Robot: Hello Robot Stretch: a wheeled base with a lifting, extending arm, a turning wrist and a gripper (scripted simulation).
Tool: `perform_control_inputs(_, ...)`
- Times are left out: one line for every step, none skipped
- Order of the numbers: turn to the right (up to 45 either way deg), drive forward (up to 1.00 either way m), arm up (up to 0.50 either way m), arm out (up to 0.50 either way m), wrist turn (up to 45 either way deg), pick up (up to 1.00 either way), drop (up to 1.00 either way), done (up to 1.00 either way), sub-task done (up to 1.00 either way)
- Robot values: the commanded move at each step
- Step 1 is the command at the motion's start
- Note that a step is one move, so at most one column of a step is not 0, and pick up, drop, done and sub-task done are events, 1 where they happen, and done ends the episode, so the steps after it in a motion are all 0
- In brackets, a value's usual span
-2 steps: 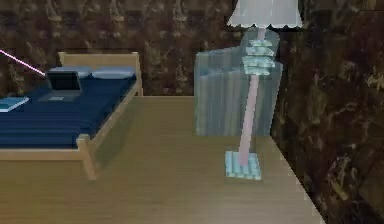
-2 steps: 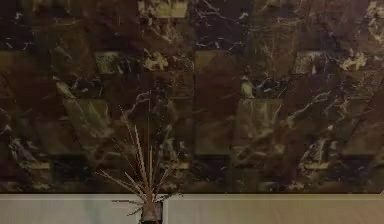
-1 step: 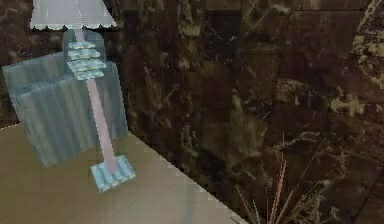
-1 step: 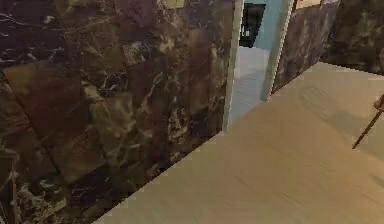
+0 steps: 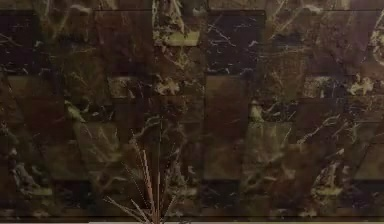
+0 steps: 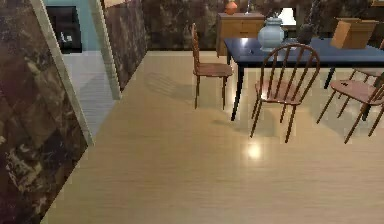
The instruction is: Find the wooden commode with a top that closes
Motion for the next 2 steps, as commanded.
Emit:
perform_control_inputs(45.0, 0.0, 0.0, 0.0, 0.0, 0.0, 0.0, 0.0, 0.0)
perform_control_inputs(30.0, 0.0, 0.0, 0.0, 0.0, 0.0, 0.0, 0.0, 0.0)
